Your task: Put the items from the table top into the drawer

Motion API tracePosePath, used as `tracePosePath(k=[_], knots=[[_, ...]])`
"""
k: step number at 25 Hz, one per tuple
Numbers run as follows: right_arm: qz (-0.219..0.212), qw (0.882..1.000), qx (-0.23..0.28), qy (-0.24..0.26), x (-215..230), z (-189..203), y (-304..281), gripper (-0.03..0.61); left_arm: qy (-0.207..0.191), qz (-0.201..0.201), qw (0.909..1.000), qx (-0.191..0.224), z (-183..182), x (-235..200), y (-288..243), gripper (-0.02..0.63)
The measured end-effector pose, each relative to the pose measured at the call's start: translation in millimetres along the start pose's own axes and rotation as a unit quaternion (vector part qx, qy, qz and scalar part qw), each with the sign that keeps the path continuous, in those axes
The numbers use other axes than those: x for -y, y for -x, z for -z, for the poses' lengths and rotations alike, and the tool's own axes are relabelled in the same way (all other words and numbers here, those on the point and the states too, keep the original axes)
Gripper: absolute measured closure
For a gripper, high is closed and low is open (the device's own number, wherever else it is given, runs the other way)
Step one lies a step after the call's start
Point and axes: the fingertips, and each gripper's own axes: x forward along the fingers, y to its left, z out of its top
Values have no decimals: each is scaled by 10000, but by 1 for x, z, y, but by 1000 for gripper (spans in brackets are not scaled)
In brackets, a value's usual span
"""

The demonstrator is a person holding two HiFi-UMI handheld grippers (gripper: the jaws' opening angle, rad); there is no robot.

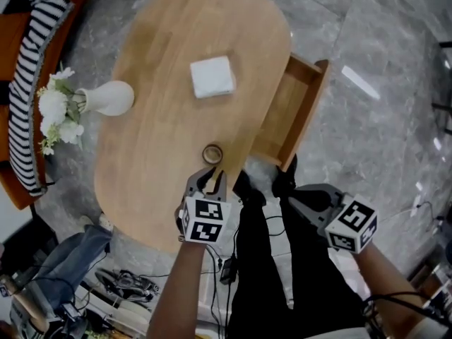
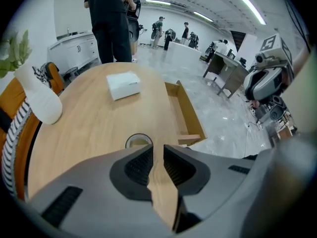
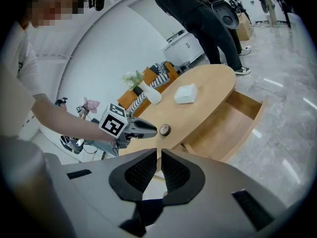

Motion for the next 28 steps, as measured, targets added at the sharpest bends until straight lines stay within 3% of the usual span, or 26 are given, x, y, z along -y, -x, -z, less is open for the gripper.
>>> tracePosePath(k=[11,16,21,28], knots=[[43,9999,-4,-159,26,13,7,531,-310,-171,9957,-861,13,-10,-40,535],[44,9996,51,-263,35,14,10,532,-330,-333,9937,-1017,13,-18,-42,566],[53,9993,65,-366,44,13,14,532,-783,-474,9877,-1268,14,-17,-42,566],[101,9987,70,-487,60,12,21,532,-750,-537,9872,-1302,14,-15,-40,571]])
